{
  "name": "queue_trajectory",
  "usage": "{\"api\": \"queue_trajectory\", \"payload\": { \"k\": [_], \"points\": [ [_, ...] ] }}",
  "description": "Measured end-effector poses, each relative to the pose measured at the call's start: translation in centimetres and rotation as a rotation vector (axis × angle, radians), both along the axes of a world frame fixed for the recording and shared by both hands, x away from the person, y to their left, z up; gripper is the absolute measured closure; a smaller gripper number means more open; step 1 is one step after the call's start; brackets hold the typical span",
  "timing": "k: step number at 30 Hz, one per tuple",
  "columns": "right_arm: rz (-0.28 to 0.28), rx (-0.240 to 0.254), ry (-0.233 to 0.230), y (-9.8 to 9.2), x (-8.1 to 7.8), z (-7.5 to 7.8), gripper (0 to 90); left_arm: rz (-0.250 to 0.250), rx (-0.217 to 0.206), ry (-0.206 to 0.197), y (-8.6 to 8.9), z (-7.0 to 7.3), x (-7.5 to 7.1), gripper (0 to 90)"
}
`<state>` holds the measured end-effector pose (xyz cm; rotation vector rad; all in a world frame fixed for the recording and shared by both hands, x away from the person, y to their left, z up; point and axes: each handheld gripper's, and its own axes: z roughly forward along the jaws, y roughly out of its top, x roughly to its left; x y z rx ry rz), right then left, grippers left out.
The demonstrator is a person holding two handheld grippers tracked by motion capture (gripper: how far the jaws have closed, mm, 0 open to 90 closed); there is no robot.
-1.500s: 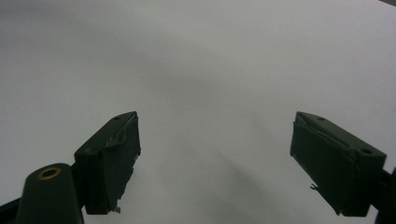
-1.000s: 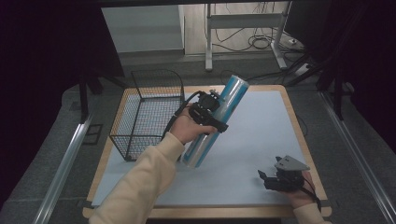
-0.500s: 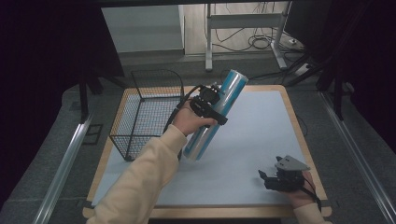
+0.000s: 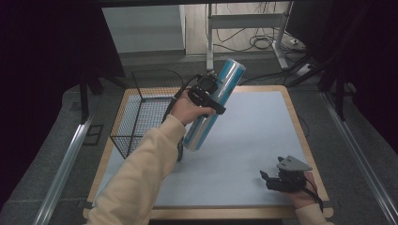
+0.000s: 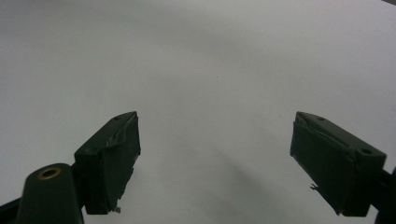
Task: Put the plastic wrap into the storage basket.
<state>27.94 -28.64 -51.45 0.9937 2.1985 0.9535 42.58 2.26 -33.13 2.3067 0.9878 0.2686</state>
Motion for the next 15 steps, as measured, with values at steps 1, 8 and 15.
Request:
{"api": "queue_trajectory", "payload": {
  "k": [1,8,15],
  "points": [
    [0.000,-0.001,-0.001,0.0,0.0,0.0,16.0,-0.001,-0.004,-0.004,0.2,0.2,0.1,32.1],
    [0.003,-0.004,0.001,0.0,0.0,0.0,16.0,0.011,-0.015,-0.015,0.9,1.6,0.5,32.1],
    [0.004,-0.009,0.001,0.0,0.0,0.0,16.0,0.024,-0.002,-0.032,1.5,2.7,0.8,32.1]
  ]
}}
